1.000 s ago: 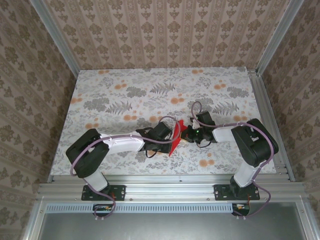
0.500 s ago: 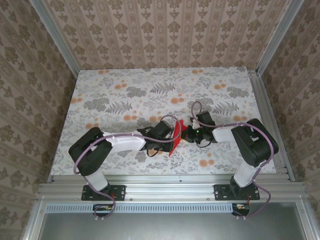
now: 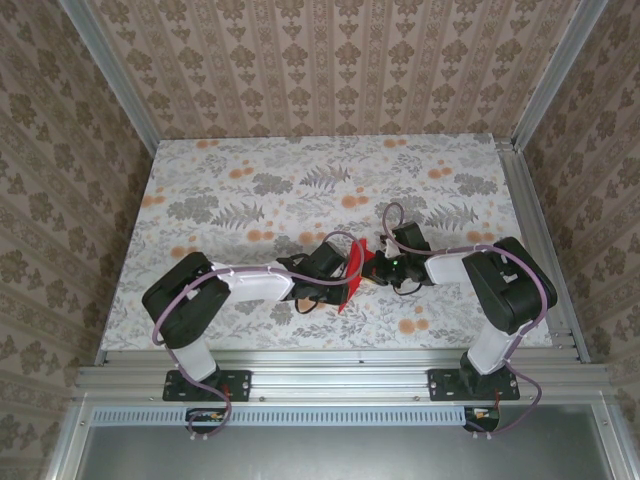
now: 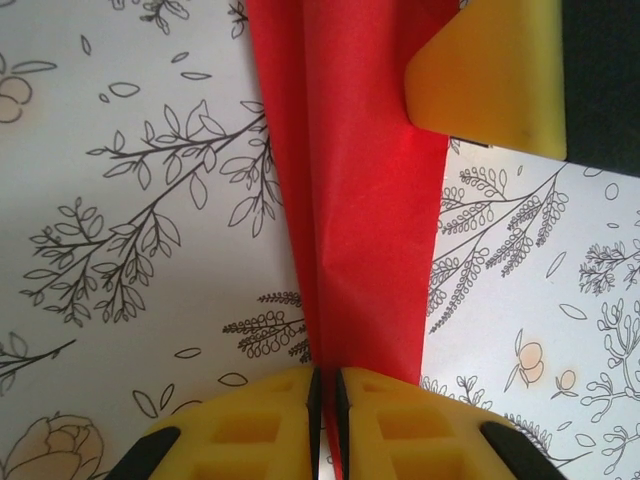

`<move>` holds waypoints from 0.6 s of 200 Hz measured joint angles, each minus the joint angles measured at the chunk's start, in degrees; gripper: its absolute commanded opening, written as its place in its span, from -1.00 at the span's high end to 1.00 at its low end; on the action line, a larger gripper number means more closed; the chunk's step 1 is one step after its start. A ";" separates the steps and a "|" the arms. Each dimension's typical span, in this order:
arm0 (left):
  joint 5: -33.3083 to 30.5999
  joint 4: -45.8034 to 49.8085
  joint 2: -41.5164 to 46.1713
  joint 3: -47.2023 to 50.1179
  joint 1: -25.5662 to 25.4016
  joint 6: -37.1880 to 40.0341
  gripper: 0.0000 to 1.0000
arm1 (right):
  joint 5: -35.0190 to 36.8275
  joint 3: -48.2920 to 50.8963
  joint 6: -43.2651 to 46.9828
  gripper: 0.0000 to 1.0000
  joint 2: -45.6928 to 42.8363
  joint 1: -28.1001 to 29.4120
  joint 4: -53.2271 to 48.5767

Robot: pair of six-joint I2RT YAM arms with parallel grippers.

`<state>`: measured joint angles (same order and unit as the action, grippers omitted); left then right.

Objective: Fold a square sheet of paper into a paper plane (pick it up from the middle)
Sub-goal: Fold the wing for the fifth time at the center of the table.

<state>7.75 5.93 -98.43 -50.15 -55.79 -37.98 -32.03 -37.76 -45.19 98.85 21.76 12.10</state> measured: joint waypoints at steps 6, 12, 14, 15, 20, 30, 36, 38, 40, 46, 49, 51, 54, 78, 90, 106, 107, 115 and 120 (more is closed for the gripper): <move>0.00 0.00 0.00 -0.02 0.00 0.02 0.68 | 0.00 0.00 0.00 1.00 0.00 0.00 0.00; 0.02 0.02 -0.07 -0.07 0.00 0.02 0.68 | 0.00 0.00 0.00 1.00 0.00 0.00 0.02; 0.02 0.00 -0.11 -0.09 0.00 0.02 0.68 | 0.00 0.00 0.00 1.00 0.00 0.00 0.02; 0.02 0.00 -0.11 -0.09 0.00 0.02 0.68 | -0.02 0.00 0.00 1.00 0.00 0.00 0.02; 0.02 0.02 -0.17 -0.13 0.00 0.00 0.68 | -0.02 0.00 0.00 1.00 0.00 0.00 0.02; 0.02 0.02 -0.22 -0.20 0.00 0.02 0.68 | -0.02 0.00 0.00 1.00 0.00 -0.02 0.02; 0.02 0.04 -0.22 -0.22 0.00 0.02 0.69 | -0.02 0.00 0.00 1.00 0.00 -0.02 0.02; 0.02 0.04 -0.22 -0.22 0.00 0.02 0.68 | -0.04 0.00 0.00 1.00 0.00 -0.02 0.02; 0.02 0.07 -0.26 -0.24 0.00 0.02 0.68 | -0.04 0.00 0.00 1.00 0.00 -0.02 0.02; 0.02 0.09 -0.35 -0.33 0.00 0.02 0.68 | -0.07 0.00 0.00 1.00 0.00 -0.02 0.02; 0.02 0.13 -0.44 -0.39 0.00 0.02 0.68 | -0.07 0.00 0.00 1.00 0.00 -0.02 0.02; 0.02 0.22 -0.48 -0.44 0.00 0.02 0.68 | -0.07 0.00 0.00 1.00 0.00 -0.02 0.02; 0.02 0.35 -0.55 -0.55 0.00 0.02 0.68 | -0.07 0.00 0.00 1.00 0.00 -0.02 0.02; -0.02 1.16 -1.01 -1.18 0.00 0.15 0.69 | -0.11 0.00 0.00 1.00 0.00 -0.07 0.02; -0.09 1.86 -1.25 -1.70 -0.04 0.46 0.69 | -0.13 0.07 -0.04 1.00 0.00 -0.07 0.15; -0.42 3.06 -1.70 -2.56 -0.13 1.09 0.69 | -0.22 0.33 -0.31 1.00 0.00 -0.11 0.74; -0.46 3.13 -1.75 -2.60 -0.13 1.16 0.70 | -0.24 0.37 -0.37 1.00 0.00 -0.11 0.87; -0.74 3.78 -1.99 -3.04 -0.33 1.62 0.70 | -0.35 0.46 -0.52 1.00 0.00 -0.13 1.09; -1.05 4.11 -2.03 -3.21 -0.44 1.81 0.70 | -0.37 0.50 -0.68 1.00 0.00 -0.17 1.20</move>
<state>6.70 10.04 -100.47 -53.36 -56.23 -36.16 -32.40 -37.26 -45.87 98.85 21.58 13.30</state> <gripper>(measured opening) 0.153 0.065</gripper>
